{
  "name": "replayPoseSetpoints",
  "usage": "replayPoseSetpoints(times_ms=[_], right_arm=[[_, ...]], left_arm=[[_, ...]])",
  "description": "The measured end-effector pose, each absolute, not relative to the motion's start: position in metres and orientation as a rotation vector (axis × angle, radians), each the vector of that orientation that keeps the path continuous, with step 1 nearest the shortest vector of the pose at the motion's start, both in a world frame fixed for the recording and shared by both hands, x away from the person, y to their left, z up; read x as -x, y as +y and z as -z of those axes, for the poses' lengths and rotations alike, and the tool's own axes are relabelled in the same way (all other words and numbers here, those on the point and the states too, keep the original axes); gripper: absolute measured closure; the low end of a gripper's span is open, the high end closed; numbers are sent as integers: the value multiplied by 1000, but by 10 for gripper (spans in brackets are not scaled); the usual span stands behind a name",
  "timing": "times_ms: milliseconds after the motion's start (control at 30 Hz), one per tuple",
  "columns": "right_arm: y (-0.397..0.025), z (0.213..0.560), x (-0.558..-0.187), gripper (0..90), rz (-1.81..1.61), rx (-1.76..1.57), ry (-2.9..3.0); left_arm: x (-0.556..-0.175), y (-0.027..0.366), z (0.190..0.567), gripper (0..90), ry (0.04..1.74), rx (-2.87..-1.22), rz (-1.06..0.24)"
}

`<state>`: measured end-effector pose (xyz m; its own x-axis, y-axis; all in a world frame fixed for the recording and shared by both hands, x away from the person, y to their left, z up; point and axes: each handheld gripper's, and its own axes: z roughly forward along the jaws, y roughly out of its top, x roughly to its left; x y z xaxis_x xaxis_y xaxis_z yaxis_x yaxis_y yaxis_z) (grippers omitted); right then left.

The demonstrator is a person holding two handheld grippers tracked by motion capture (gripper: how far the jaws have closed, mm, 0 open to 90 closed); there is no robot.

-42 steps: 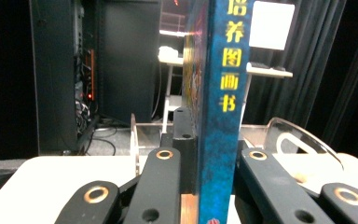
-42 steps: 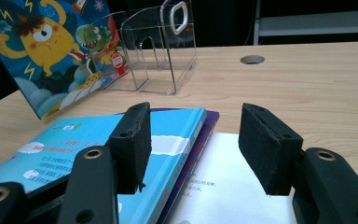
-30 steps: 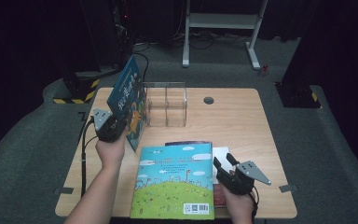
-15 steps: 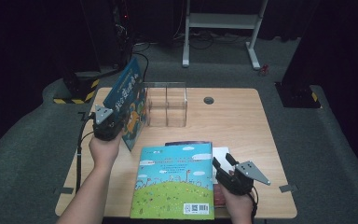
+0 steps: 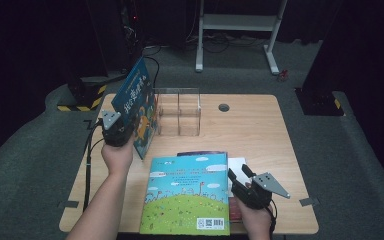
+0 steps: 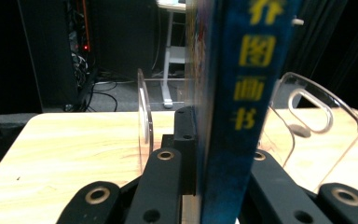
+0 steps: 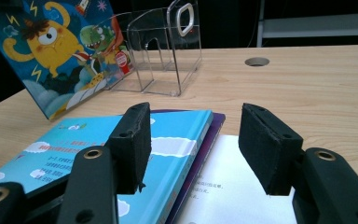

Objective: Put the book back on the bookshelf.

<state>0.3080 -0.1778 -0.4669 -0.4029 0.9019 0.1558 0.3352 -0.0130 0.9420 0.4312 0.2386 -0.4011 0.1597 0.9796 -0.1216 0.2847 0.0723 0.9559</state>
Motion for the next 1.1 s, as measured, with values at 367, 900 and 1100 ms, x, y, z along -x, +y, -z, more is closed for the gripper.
replayPoseSetpoints(times_ms=[367, 900, 1100], right_arm=[[-179, 468, -309, 440, -1427, -1288, 1752], [-179, 468, -309, 440, -1429, -1289, 1753], [-180, 468, -309, 440, -1431, -1289, 1752]], left_arm=[[-443, 242, 388, 838, 1304, -1339, -883], [-454, 232, 390, 837, 1299, -1283, -926], [-456, 229, 400, 837, 1301, -1274, -937]])
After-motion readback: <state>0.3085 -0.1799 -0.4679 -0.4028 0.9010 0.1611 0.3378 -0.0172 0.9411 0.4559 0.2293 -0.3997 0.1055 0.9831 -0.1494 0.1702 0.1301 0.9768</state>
